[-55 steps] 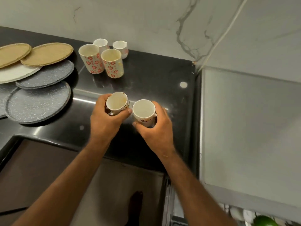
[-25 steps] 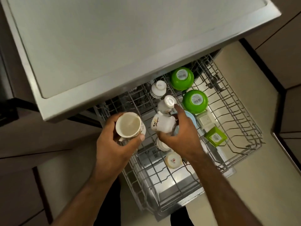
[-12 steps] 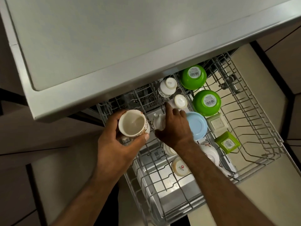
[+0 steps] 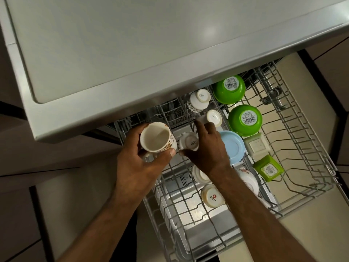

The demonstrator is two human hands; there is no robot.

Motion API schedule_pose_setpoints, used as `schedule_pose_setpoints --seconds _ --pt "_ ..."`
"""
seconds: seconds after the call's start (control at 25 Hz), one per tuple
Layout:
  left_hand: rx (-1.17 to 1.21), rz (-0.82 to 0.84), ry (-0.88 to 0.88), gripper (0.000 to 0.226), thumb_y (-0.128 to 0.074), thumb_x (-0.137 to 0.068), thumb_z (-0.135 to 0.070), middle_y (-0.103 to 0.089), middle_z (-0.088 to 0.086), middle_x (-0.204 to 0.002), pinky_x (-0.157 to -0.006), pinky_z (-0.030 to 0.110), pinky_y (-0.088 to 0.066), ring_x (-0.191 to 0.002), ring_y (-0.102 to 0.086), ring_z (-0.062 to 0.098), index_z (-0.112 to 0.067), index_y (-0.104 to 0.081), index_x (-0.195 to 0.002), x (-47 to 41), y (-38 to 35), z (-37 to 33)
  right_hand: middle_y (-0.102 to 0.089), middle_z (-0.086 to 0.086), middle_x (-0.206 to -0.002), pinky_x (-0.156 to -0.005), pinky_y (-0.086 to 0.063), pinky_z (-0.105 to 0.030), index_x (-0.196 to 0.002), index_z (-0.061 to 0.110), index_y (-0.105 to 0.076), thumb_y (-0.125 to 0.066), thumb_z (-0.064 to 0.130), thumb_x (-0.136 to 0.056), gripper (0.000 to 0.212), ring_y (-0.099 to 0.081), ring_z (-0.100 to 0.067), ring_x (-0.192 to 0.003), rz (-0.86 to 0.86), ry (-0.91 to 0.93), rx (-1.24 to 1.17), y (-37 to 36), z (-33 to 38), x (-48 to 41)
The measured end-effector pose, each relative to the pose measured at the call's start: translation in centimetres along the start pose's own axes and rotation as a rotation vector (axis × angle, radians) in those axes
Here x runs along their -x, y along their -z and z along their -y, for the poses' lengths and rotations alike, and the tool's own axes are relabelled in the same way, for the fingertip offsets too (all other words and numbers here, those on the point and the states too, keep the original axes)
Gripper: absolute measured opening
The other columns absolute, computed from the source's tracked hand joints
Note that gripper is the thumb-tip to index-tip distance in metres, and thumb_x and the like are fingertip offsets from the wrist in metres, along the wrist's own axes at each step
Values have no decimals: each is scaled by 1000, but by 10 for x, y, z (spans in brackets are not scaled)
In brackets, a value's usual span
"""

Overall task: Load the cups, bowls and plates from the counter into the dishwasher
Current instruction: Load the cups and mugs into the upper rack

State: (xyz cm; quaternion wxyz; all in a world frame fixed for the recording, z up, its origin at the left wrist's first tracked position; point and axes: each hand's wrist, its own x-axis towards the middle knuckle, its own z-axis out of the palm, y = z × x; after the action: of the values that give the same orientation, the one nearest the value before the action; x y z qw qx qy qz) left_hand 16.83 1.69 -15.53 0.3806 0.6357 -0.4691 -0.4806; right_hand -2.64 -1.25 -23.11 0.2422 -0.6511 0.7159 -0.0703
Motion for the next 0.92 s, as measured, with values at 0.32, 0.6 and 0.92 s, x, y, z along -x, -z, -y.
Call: schedule_pose_setpoints --seconds 0.32,0.6,0.92 --pt "291 6 199 47 -84 -81 -19 -74 4 -115 -79 24 -58 -104 -72 14 -15 -66 -124 -19 -18 3 -65 -4 -131 -94 -55 -48 -143 20 -40 -76 -8 -70 87 -62 -27 -123 218 -52 -1386 13 30 27" --pt "330 65 281 52 -82 -81 -46 -74 0 -118 -98 46 -56 -112 -71 18 -23 -66 -125 -21 -25 6 -70 -1 -116 -89 -58 -46 -137 17 -47 -85 -1 -68 81 -68 -27 -112 59 -147 -1420 18 37 21" --pt "98 -20 249 99 -70 -68 -77 -54 -10 -143 -90 31 -56 -115 -65 5 -46 -32 -154 -20 -8 10 -67 3 -120 -92 -49 -33 -138 21 -48 -88 24 -67 82 -61 -23 -111 -126 70 -372 16 23 -49"
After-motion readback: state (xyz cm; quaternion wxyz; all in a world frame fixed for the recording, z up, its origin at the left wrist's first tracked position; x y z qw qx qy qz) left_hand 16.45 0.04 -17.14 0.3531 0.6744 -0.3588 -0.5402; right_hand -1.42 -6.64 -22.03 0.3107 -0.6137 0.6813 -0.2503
